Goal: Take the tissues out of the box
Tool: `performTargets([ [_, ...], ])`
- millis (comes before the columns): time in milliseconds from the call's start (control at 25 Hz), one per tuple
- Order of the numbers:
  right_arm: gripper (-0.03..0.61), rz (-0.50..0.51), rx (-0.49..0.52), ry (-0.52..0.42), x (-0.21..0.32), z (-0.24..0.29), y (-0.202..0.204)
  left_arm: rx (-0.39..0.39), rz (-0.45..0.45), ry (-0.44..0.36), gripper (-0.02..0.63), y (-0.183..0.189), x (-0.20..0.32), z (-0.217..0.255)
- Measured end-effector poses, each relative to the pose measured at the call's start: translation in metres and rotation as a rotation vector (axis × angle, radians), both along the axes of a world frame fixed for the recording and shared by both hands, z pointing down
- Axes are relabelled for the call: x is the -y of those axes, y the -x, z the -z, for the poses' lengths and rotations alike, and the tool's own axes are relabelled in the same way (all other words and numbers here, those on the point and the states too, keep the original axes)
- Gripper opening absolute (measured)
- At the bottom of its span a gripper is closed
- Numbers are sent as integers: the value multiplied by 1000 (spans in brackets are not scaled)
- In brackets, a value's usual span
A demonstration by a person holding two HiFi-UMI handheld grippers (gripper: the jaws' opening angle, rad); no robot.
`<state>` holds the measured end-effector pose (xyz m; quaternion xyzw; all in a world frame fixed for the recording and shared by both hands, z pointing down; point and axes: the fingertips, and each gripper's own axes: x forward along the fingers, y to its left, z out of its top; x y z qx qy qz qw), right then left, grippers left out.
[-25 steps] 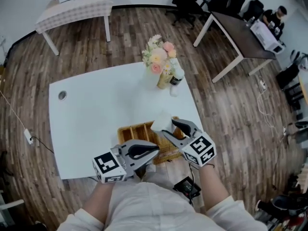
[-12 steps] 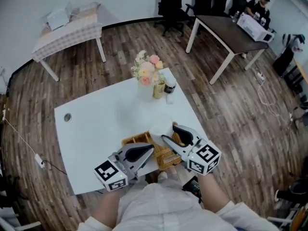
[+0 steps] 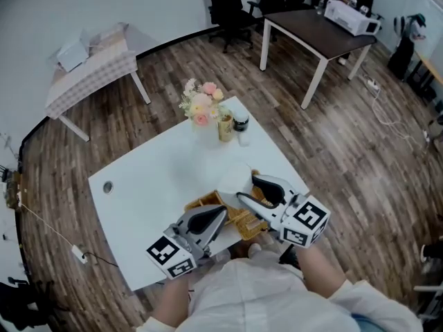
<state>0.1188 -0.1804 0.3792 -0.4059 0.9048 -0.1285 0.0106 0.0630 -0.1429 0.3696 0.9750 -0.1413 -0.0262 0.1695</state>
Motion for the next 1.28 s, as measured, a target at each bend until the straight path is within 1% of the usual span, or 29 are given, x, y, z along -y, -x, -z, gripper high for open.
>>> performTargets([
  [240,215,-11,19,-18,-5,1,-2,8,6,2,3,2,-4,-3],
  [840,215,-24,41,-43,-12,7,-5,21,-11,1,3,-4,-11,-2],
  [1280,215,-18,31,-42,-14,6,-8,32,-4,4,3,-6,-12,-4],
])
